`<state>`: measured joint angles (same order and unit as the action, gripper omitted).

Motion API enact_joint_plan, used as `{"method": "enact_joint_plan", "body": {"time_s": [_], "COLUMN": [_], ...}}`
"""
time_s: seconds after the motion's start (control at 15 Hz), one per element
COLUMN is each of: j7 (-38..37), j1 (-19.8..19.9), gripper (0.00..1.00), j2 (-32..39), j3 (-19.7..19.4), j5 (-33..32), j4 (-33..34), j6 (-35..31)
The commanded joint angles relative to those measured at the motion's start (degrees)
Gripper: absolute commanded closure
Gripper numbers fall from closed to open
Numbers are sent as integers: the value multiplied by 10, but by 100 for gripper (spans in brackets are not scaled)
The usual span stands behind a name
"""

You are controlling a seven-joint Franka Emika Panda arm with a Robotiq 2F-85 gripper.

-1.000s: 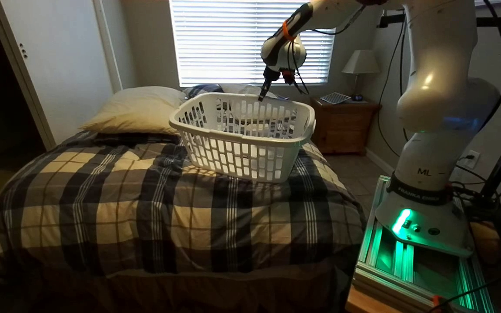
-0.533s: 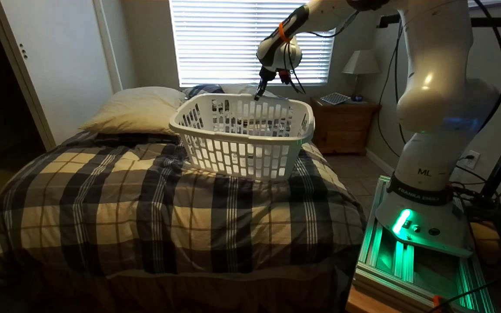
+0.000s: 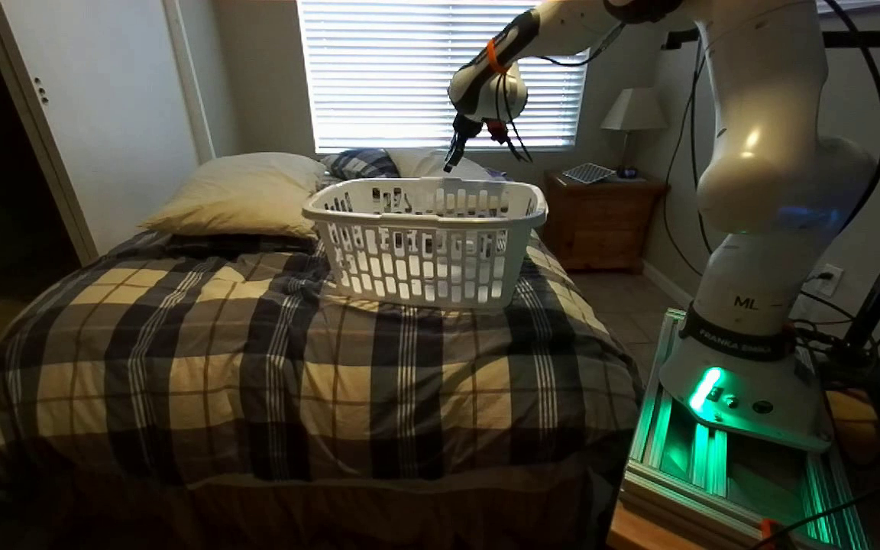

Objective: Turn the washing basket to the left

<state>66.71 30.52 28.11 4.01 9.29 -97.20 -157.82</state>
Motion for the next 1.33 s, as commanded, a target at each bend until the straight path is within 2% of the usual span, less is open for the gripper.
{"method": "enact_joint_plan", "body": {"time_s": [0.0, 0.07, 0.13, 0.2, 0.47, 0.67, 0.73, 0.93, 1.27], "j7": [12, 0, -35, -42, -106, -232, -262, -346, -387], "j1": [-2, -7, -23, -26, -59, -119, -130, -155, -183], "gripper": [16, 7, 2, 0, 0, 0, 0, 0, 0], "j2": [-18, -29, -46, -56, -127, -186, -200, -248, -308], "j3": [7, 3, -19, -19, -50, -119, -127, -139, -127], "j5": [20, 18, 4, 6, -12, -96, -118, -174, -147], "j4": [-3, -12, -28, -37, -100, -143, -151, -180, -204], "j6": [-16, -19, -22, -24, -8, 53, 72, 125, 243]}}
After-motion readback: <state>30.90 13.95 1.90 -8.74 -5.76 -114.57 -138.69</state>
